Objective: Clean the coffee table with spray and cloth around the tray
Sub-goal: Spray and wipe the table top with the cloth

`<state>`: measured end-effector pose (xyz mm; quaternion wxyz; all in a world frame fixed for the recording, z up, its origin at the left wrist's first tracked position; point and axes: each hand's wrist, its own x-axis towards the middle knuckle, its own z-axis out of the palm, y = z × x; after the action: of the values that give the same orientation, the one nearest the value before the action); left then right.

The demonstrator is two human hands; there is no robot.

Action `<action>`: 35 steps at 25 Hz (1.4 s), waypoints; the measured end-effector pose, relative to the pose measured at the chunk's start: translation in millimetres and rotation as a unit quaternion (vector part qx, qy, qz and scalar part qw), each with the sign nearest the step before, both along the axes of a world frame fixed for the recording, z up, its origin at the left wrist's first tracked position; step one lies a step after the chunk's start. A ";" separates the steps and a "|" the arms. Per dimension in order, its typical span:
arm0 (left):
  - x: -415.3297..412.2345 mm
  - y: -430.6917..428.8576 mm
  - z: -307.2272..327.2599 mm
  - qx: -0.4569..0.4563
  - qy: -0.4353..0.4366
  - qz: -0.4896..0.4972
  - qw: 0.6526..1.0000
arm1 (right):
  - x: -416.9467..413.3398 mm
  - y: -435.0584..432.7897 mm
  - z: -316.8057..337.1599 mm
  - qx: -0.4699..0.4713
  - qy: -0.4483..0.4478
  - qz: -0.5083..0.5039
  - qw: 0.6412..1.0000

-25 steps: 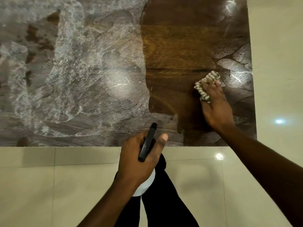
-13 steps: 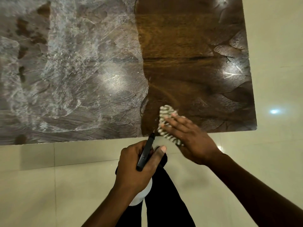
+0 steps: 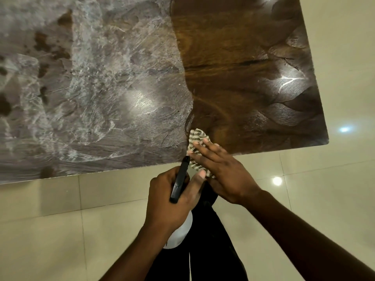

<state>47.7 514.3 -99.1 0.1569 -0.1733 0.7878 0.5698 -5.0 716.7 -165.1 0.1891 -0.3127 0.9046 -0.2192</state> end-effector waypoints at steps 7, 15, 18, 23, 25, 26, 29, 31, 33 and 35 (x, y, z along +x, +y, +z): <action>9.2 -31.7 -1.6 0.000 -0.028 0.067 0.997 | -30.6 3.4 -4.4 -0.034 0.030 -0.402 0.914; -2.3 -38.7 -2.4 -0.042 -0.001 0.056 0.998 | -3.5 -63.0 -3.2 0.017 0.054 -0.002 0.998; -10.0 -46.4 6.1 -0.009 -0.008 0.066 0.998 | -34.1 -20.0 -1.2 0.053 0.070 -0.126 0.988; -25.8 -55.9 19.4 0.004 -0.001 0.067 0.998 | -74.3 -31.5 1.9 0.032 0.028 -0.435 0.900; -30.7 -56.1 21.9 0.009 -0.008 0.076 0.997 | -54.9 -70.6 -0.8 0.031 0.038 -0.365 0.930; -33.3 -56.6 21.9 -0.005 -0.006 0.077 0.997 | -41.4 -89.6 -1.4 0.021 0.047 -0.284 0.957; -45.3 -64.4 20.6 -0.031 0.005 0.081 0.996 | -17.7 -120.3 -3.5 -0.010 0.033 -0.026 0.999; -54.1 -69.5 22.5 0.004 -0.003 0.084 0.996 | -40.7 -103.2 -5.5 0.001 0.063 0.073 0.995; -62.6 -72.3 25.4 0.019 -0.005 0.075 0.997 | -73.2 -77.2 -9.6 0.028 0.092 0.022 0.995; -69.9 -73.7 28.4 0.035 -0.008 0.086 0.996 | -109.1 -51.9 -7.0 0.050 0.095 -0.130 0.986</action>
<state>-22.2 440.6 -70.7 0.1193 -0.2390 0.7486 0.6069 -114.0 664.8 -172.0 0.0874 -0.2018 0.9614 -0.1657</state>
